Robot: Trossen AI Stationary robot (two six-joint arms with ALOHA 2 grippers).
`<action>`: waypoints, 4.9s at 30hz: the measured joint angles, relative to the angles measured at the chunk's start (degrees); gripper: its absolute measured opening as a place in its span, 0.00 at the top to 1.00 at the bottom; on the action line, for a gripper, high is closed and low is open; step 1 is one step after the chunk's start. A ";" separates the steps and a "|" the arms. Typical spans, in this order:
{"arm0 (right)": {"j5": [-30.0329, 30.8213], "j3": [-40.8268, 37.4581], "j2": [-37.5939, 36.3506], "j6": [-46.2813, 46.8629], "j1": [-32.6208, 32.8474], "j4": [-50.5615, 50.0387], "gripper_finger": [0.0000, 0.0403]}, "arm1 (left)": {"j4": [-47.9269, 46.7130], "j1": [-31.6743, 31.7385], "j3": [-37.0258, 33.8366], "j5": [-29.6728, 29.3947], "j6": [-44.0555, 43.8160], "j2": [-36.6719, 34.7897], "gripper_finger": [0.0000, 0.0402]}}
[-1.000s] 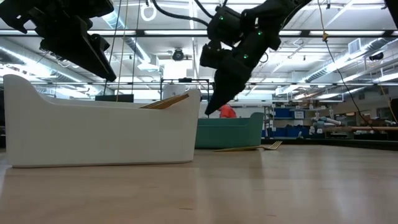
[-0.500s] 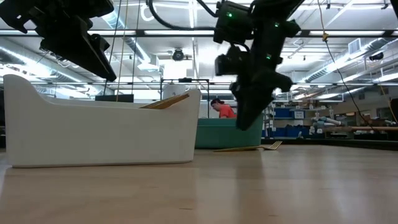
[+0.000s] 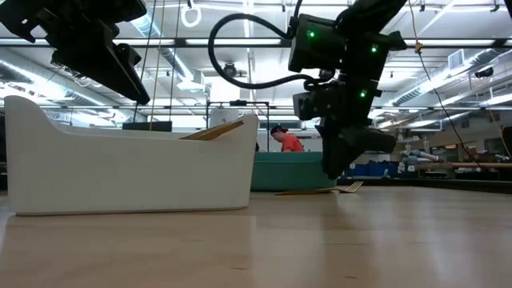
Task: Sort silverware by color (type)
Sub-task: Put the gold fork into the white bin
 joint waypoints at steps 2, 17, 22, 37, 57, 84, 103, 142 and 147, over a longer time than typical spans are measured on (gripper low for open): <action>0.31 -0.02 0.00 -0.62 -0.72 0.21 0.72 | 0.00 0.00 0.00 0.00 0.00 0.00 0.60; -1.54 -0.02 0.00 -6.56 -6.70 2.55 0.73 | 0.00 0.02 0.00 0.00 -0.04 0.00 0.60; -6.10 -0.02 0.00 -6.61 -6.60 2.47 0.73 | 0.00 0.01 0.00 0.00 -0.04 0.00 0.60; -10.81 0.95 0.00 -4.96 -5.78 3.07 0.59 | 0.56 0.13 0.00 -0.01 0.02 0.00 0.60; -13.16 10.21 8.11 -10.98 -8.12 -9.58 0.60 | 1.30 -0.33 0.04 0.00 0.00 0.00 0.60; -19.12 7.49 8.15 -6.62 -5.84 -8.99 0.97 | 0.35 -0.33 0.15 1.10 1.90 0.00 0.60; -29.26 15.46 8.22 14.45 -8.97 -13.78 0.97 | -4.58 -1.15 3.61 -4.61 5.61 -0.02 0.60; -29.17 33.09 7.98 20.23 0.37 -5.10 0.96 | -11.41 -12.35 3.69 -19.31 -7.46 -8.11 0.60; -30.28 33.09 7.98 13.79 1.03 2.34 0.96 | -9.12 -11.12 3.69 -19.49 -5.89 -8.04 0.60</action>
